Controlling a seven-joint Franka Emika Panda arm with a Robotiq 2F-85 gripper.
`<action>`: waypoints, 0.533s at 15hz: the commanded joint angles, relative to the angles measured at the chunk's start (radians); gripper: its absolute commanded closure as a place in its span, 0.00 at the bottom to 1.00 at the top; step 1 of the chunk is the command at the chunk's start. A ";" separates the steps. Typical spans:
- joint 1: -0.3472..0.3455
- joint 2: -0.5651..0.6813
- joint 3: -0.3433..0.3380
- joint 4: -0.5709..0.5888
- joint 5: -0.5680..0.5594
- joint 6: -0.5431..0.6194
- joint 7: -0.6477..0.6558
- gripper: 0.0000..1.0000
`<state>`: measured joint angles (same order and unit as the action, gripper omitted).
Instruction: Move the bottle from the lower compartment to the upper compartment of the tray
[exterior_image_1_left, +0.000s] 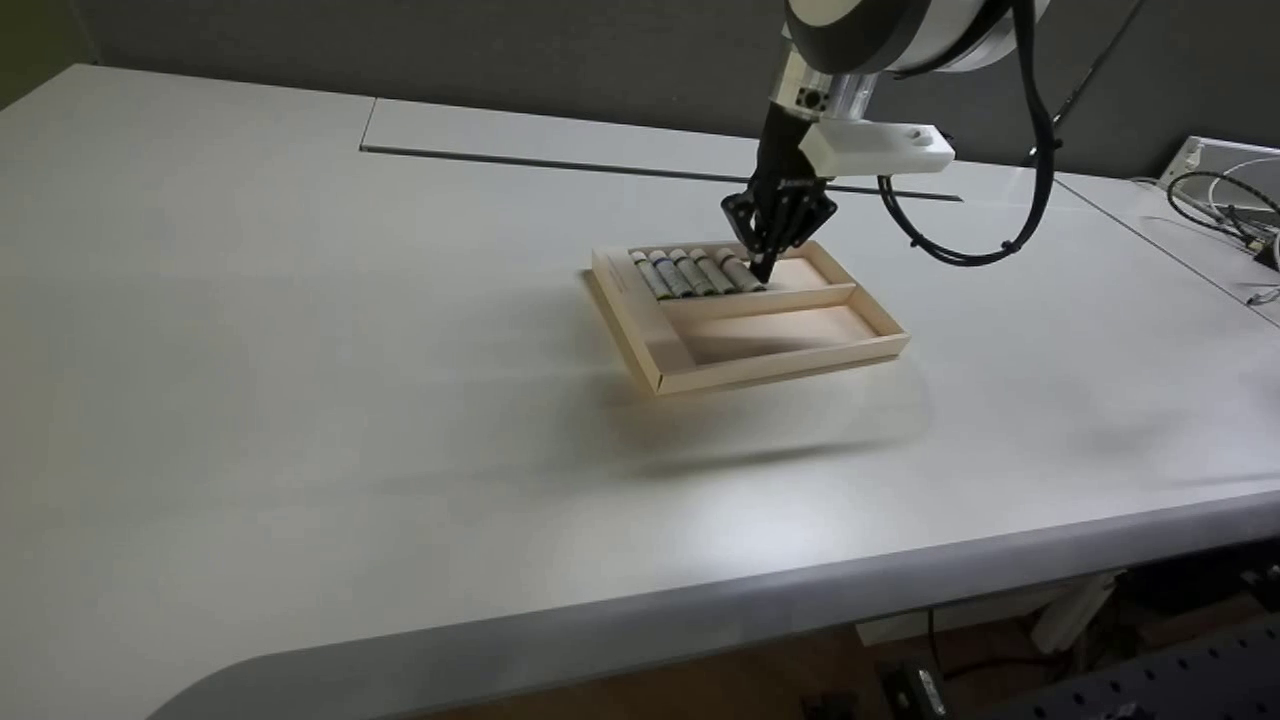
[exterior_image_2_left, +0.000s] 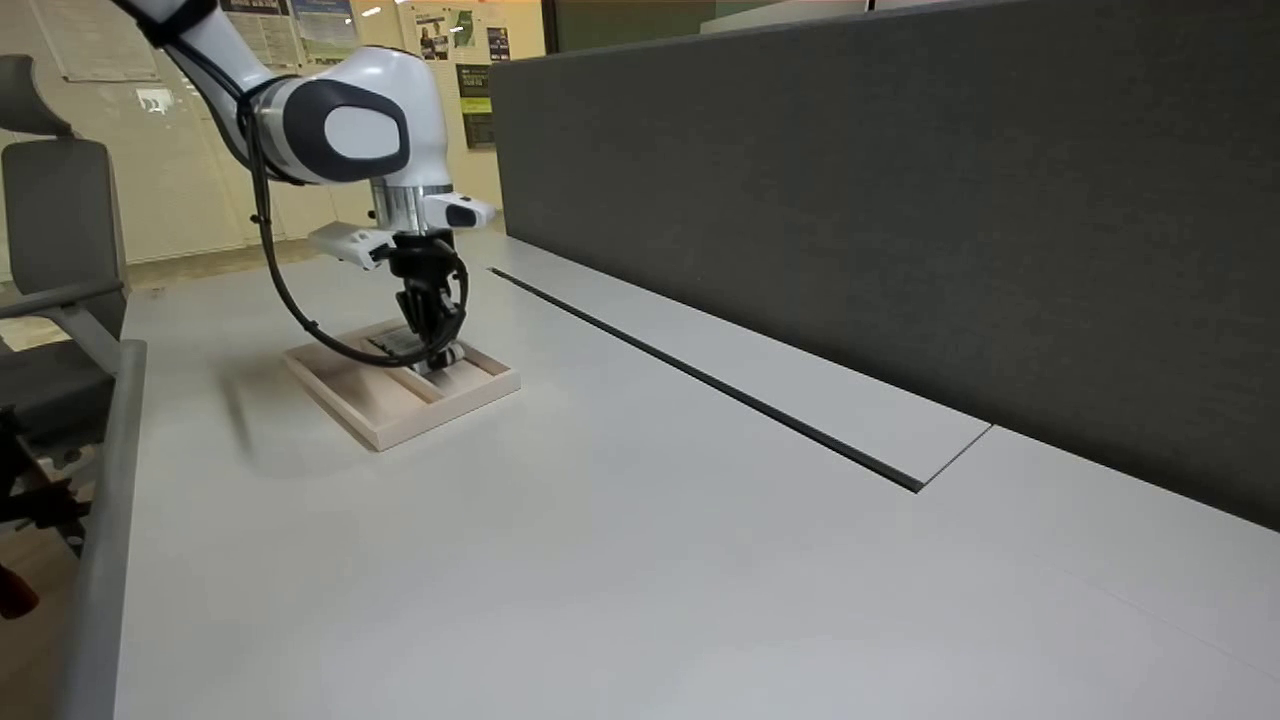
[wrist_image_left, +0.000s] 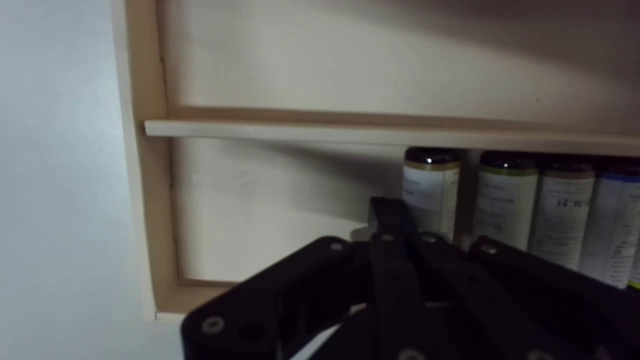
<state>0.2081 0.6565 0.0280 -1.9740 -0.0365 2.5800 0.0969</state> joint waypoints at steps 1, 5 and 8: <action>-0.011 -0.021 0.024 0.000 0.013 -0.001 0.012 1.00; -0.014 -0.033 0.040 -0.007 0.026 0.006 0.007 1.00; -0.002 -0.066 0.024 -0.027 0.010 0.017 0.021 1.00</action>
<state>0.2059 0.6423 0.0560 -1.9723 -0.0202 2.5933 0.0962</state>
